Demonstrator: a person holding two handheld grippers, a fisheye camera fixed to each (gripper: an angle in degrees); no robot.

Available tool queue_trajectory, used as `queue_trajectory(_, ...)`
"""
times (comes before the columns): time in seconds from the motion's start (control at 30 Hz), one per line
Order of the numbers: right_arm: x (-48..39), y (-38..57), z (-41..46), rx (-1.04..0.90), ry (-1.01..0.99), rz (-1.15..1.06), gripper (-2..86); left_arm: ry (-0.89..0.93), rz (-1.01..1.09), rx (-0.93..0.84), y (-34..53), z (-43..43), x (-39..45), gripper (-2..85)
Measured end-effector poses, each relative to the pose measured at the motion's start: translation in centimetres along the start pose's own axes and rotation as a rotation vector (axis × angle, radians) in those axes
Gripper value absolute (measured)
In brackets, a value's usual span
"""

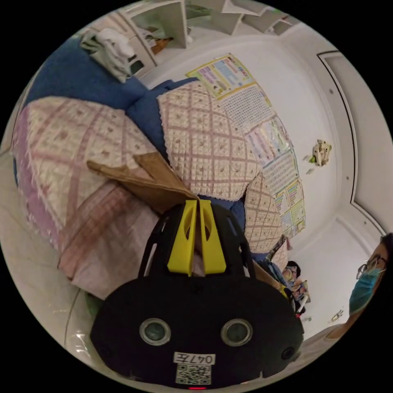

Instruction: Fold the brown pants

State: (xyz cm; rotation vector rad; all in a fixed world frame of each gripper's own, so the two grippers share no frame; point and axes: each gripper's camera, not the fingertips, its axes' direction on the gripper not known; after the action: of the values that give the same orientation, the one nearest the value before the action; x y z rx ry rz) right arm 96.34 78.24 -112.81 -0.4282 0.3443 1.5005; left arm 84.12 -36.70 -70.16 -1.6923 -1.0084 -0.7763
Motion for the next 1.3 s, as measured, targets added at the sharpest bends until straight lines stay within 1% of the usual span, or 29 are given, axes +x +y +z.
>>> queue_trajectory(0.03,-0.2,-0.9,1.4,-0.007,0.005,0.004,-0.5,-0.004,0.015,-0.004,-0.9,1.4,0.6,-0.7)
queue_trajectory(0.1,-1.1,-2.7,3.7,-0.002,0.029,-0.030,-0.5,-0.032,0.092,-0.032,-4.9,8.1,3.0,-0.7)
queue_trajectory(0.13,-1.7,-4.3,5.4,0.007,0.054,-0.056,-0.5,-0.045,0.111,-0.039,-6.0,9.9,3.6,-0.7)
queue_trajectory(0.2,-2.2,-7.0,8.5,0.014,0.079,-0.070,-0.5,-0.138,0.199,-0.075,-10.2,17.9,6.0,-0.7)
queue_trajectory(0.23,-2.1,-9.0,11.0,0.004,0.076,-0.057,-0.5,-0.159,0.214,-0.084,-11.3,20.0,6.5,-0.7)
queue_trajectory(0.3,-1.5,-11.9,15.5,-0.028,0.093,-0.036,-0.5,-0.207,0.229,-0.133,-15.2,28.9,7.0,-0.7)
queue_trajectory(0.33,-1.0,-13.5,19.0,-0.065,0.132,-0.033,-0.5,-0.217,0.224,-0.146,-16.1,31.3,6.9,-0.7)
queue_trajectory(0.37,-0.4,-14.8,22.7,-0.111,0.170,-0.014,-0.4,-0.246,0.219,-0.170,-17.4,36.0,6.6,-0.7)
queue_trajectory(0.4,-0.1,-15.2,24.6,-0.136,0.187,-0.004,-0.4,-0.290,0.218,-0.192,-18.3,40.6,6.1,-0.6)
queue_trajectory(0.43,0.5,-16.0,28.2,-0.180,0.226,0.007,-0.4,-0.319,0.225,-0.207,-18.6,42.9,5.8,-0.6)
queue_trajectory(0.47,1.1,-16.3,31.6,-0.215,0.259,0.028,-0.4,-0.382,0.228,-0.246,-18.9,47.5,5.0,-0.6)
queue_trajectory(0.5,1.5,-16.3,33.2,-0.234,0.271,0.042,-0.4,-0.436,0.211,-0.291,-19.0,51.7,3.6,-0.5)
queue_trajectory(0.57,2.6,-15.8,38.7,-0.281,0.304,0.093,-0.1,-0.487,0.169,-0.342,-19.0,56.9,0.9,-0.3)
queue_trajectory(0.63,3.3,-15.1,41.7,-0.289,0.326,0.110,0.7,-0.488,0.114,-0.367,-19.0,60.6,-1.9,0.2)
queue_trajectory(0.7,4.0,-14.2,44.1,-0.298,0.323,0.123,3.1,-0.520,0.081,-0.433,-19.2,64.7,-5.1,2.9)
queue_trajectory(0.83,4.5,-12.3,47.1,-0.283,0.212,0.120,11.6,-0.484,0.078,-0.449,-20.6,66.2,-8.0,8.6)
queue_trajectory(0.9,3.5,-11.6,47.0,-0.251,0.233,0.091,12.8,-0.530,0.125,-0.378,-23.4,63.3,-8.7,10.9)
queue_trajectory(0.93,2.1,-11.0,46.5,-0.220,0.245,0.035,12.2,-0.543,0.135,-0.354,-24.2,62.1,-8.9,11.0)
queue_trajectory(1.0,-0.9,-9.3,45.3,-0.168,0.211,-0.088,10.7,-0.543,0.121,-0.270,-26.5,56.0,-10.8,11.1)
queue_trajectory(1.07,-5.6,-5.5,44.4,-0.173,0.102,-0.267,9.2,-0.509,0.083,-0.265,-26.9,51.9,-13.5,10.1)
queue_trajectory(1.17,-10.6,0.9,44.6,-0.255,-0.036,-0.402,7.9,-0.478,0.017,-0.344,-24.5,48.5,-19.5,9.2)
queue_trajectory(1.23,-12.7,4.9,45.3,-0.295,-0.109,-0.447,7.1,-0.447,-0.042,-0.384,-22.4,47.9,-23.6,8.8)
queue_trajectory(1.3,-14.1,8.4,46.4,-0.326,-0.129,-0.459,6.7,-0.415,-0.127,-0.419,-19.8,48.5,-28.9,8.2)
